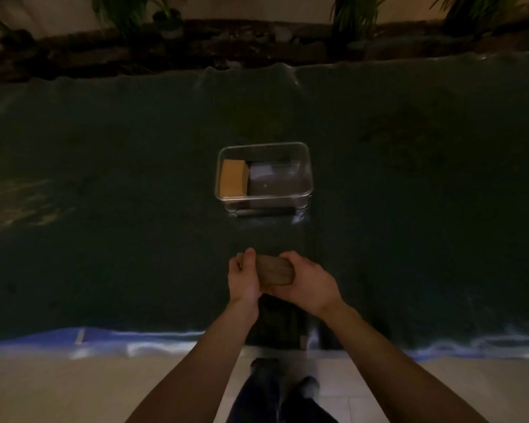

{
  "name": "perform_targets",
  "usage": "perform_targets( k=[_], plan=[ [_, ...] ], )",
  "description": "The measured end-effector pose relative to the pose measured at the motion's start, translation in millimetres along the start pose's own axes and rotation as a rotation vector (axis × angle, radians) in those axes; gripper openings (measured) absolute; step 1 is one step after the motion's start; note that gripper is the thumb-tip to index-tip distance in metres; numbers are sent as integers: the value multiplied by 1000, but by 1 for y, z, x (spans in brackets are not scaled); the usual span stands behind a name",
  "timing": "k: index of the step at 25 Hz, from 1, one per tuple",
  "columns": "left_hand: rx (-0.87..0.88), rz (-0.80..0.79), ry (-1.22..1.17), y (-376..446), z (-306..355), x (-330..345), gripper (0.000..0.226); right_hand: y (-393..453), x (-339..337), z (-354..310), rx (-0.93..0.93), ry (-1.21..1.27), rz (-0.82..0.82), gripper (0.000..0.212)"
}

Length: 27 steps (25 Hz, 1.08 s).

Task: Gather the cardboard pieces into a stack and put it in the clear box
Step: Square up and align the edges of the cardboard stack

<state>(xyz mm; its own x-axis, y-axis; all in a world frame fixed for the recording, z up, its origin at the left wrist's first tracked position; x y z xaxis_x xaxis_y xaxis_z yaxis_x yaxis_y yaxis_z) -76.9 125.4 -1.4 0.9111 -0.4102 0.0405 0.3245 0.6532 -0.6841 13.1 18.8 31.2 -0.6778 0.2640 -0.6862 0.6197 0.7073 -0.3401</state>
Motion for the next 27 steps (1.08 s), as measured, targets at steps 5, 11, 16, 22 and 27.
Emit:
perform_targets(
  k=[5,11,16,22,27],
  plan=[
    [101,6,28,23,-3,-25,10,8,42,-5,95,369,131,58],
    [300,-53,364,71,0,-58,18,49,71,-8,-44,54,84,51],
    [500,-56,555,94,-9,-69,44,63,92,1,-11,7,74,55],
    [502,-102,261,90,-15,-61,30,62,97,5,41,238,243,51],
    [513,-88,349,93,-11,-62,22,62,96,-1,43,258,228,50]
  ],
)
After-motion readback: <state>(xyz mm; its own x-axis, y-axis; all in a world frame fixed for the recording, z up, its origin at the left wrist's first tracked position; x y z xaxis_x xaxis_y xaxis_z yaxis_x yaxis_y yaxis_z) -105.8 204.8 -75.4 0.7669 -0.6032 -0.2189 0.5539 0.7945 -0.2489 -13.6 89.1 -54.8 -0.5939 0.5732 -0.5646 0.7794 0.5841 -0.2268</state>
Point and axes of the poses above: each hand's wrist, its own y-axis towards the middle knuckle, its own x-axis out of the palm, z = x × y, the point moved 6 cm from there along y, towards the middle knuckle, and after that the axes turned 1 degree about y, right-handed, at the moved point
